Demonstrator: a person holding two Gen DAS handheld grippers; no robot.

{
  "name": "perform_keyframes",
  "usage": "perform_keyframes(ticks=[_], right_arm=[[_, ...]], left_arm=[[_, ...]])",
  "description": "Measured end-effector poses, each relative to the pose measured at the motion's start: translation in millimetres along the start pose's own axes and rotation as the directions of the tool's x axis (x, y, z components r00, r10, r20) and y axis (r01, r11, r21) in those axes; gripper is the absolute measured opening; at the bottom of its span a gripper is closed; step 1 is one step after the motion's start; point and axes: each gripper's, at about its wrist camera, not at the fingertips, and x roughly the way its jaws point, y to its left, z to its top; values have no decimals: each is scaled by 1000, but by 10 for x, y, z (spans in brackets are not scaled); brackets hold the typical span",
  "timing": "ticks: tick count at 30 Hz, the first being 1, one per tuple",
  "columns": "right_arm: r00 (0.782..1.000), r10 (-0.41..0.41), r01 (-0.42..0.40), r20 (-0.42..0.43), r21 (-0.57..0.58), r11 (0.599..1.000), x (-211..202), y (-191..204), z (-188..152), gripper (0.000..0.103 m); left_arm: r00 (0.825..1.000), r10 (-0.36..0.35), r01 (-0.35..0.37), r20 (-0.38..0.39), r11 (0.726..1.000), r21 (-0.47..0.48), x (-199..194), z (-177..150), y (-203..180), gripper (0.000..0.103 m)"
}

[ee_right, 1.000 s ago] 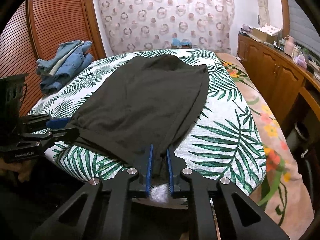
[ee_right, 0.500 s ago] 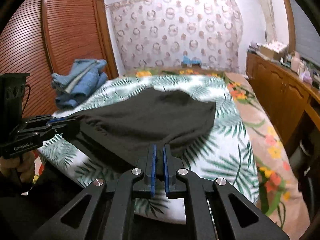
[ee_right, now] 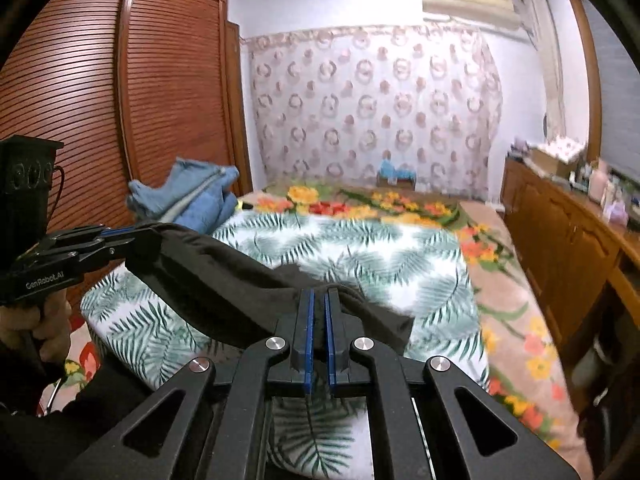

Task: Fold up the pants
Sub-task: 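Lift the black pants with both tools, raising them off the bed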

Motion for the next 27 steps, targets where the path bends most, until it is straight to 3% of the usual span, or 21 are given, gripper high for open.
perform_keyframes(ticks=[8,15,22,27], right_arm=[[995,17,-9,101,-82,997,-140,192,476,5],[990,50,-34,131,-126,991,3,224,640,5],[996,12,2,86,-163,987,494,132,655,5],[996,-36,47,78,-140,989,973,25,935,5]], left_arm=[[993,53,-56,108,998,24,-270,469,151,9],[982,91,-98,167,995,35,-316,707,359,9],[984,139,-140,111,990,1,110,723,762,9],[982,171,-171,74,985,-8,509,866,1003,9]])
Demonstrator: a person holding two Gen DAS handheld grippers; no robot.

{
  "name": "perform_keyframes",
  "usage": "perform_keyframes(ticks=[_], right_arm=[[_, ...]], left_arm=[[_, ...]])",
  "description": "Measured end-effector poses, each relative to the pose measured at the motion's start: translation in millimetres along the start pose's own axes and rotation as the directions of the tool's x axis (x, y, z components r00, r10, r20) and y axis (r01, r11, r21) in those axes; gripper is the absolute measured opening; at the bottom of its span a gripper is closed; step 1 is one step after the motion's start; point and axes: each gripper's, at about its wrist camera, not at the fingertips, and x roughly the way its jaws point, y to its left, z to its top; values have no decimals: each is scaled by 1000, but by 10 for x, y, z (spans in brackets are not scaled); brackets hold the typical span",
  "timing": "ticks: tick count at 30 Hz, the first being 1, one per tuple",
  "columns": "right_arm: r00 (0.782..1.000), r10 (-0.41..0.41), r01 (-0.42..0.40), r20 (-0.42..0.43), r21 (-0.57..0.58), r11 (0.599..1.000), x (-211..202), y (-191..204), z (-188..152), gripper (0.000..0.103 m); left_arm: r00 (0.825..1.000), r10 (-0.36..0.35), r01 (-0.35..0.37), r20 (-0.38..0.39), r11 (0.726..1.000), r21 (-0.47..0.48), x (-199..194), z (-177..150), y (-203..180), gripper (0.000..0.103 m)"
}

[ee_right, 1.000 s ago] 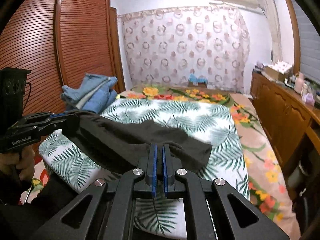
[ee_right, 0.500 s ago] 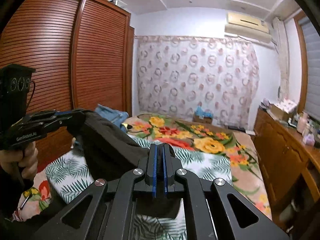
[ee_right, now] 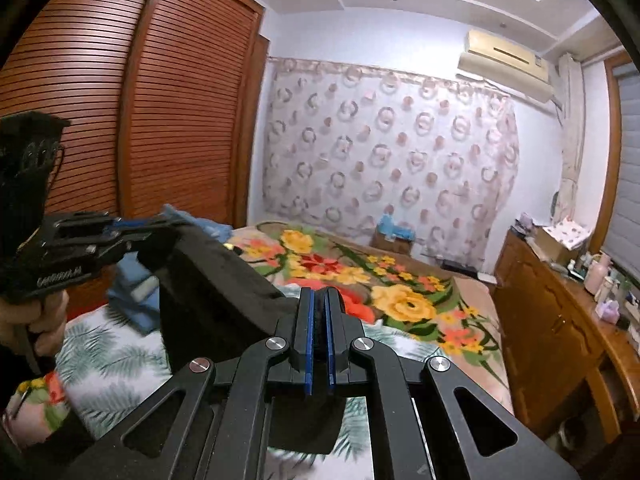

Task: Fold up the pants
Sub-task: 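Lift the black pants with both tools, raising them off the bed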

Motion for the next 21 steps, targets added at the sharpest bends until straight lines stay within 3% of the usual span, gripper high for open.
perform_keyframes(ticks=[5,8,13,16,21], right_arm=[[999,-19,18,47,34,999,134,-26,214,5],[998,-6,4,55,23,1000,46,122,71,5],[999,40,-39,-35,30,999,164,192,-371,5],[993,67,-65,-93,26,998,248,286,-641,5],[988,84,-82,-126,25,996,313,335,-705,5]], left_arm=[[999,15,-15,45,1000,-4,-75,144,23,9],[999,30,-32,36,999,42,-215,5,-75,9],[997,20,-18,-68,999,34,-211,-442,-58,9],[996,30,-26,-85,999,44,-220,-633,-97,9],[993,18,-14,-121,999,39,-254,-730,-182,9]])
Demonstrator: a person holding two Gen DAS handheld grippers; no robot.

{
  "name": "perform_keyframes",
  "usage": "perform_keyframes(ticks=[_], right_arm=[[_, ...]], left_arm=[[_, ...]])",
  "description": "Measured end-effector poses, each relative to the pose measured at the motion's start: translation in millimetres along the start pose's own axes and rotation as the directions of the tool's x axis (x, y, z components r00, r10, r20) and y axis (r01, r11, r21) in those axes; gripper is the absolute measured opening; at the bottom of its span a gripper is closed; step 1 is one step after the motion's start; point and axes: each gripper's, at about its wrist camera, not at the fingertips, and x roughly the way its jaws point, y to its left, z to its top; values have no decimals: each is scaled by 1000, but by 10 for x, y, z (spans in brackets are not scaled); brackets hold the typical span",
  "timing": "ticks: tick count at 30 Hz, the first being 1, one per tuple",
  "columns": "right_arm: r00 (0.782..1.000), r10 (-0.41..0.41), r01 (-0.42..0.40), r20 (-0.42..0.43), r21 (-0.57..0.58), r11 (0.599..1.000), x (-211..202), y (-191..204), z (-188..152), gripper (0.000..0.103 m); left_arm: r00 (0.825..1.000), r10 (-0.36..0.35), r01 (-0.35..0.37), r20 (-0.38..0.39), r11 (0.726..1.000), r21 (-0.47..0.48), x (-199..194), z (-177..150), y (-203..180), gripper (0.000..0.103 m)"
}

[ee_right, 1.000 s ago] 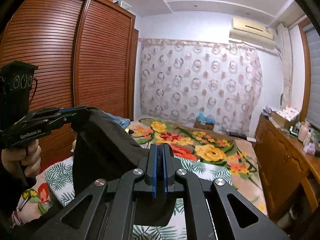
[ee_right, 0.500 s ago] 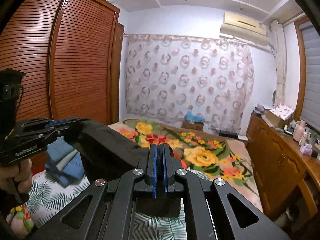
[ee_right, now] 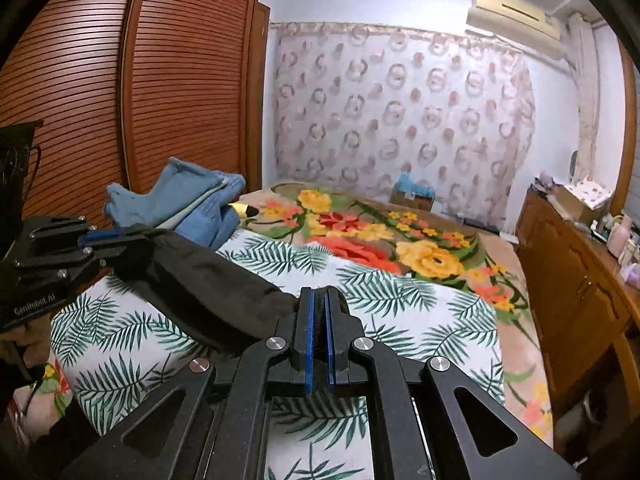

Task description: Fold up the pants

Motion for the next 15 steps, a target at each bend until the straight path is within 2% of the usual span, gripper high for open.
perform_keyframes(ticks=[6,9,15], right_arm=[[1000,25,-25,-13,0,1000,-146,-45,47,5],[999,40,-40,-26,7,999,-256,-32,-79,5],[997,52,-51,-58,21,998,-254,-76,-118,5]], left_arm=[[1000,-26,26,-12,1000,-9,-123,-66,-37,9],[999,-36,36,-23,999,-11,-145,-135,-94,9],[998,-37,37,-41,999,2,-179,-276,-201,9]])
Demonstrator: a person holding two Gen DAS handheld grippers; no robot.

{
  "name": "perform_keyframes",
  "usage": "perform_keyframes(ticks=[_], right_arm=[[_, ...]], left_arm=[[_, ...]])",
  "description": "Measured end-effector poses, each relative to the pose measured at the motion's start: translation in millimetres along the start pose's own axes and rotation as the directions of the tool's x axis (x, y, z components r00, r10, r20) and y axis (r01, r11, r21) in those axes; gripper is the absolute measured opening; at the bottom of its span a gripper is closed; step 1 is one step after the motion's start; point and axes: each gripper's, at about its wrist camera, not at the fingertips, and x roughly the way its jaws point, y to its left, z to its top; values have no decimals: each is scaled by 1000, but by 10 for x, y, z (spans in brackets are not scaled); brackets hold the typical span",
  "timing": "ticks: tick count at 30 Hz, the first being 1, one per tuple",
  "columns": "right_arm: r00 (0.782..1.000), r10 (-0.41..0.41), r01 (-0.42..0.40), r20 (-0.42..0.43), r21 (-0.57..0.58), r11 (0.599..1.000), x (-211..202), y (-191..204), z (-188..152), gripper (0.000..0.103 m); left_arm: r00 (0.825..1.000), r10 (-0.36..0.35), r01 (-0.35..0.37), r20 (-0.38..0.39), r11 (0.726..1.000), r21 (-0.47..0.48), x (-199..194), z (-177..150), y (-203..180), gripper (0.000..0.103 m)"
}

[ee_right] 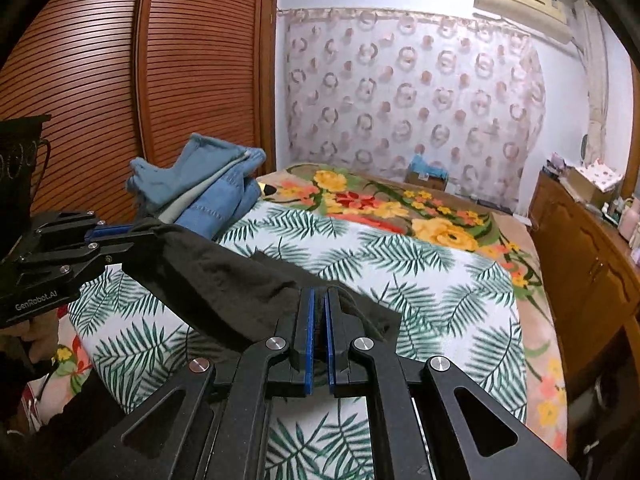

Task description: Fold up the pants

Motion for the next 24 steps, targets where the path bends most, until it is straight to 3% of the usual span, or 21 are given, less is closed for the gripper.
perform_keyframes(ticks=[24], right_arm=[[997,36,-33,-64,50,998,-71,125,-330,5]], left_arm=[[993,-63,57,-95,996,-62,-57,-596,-155,9]])
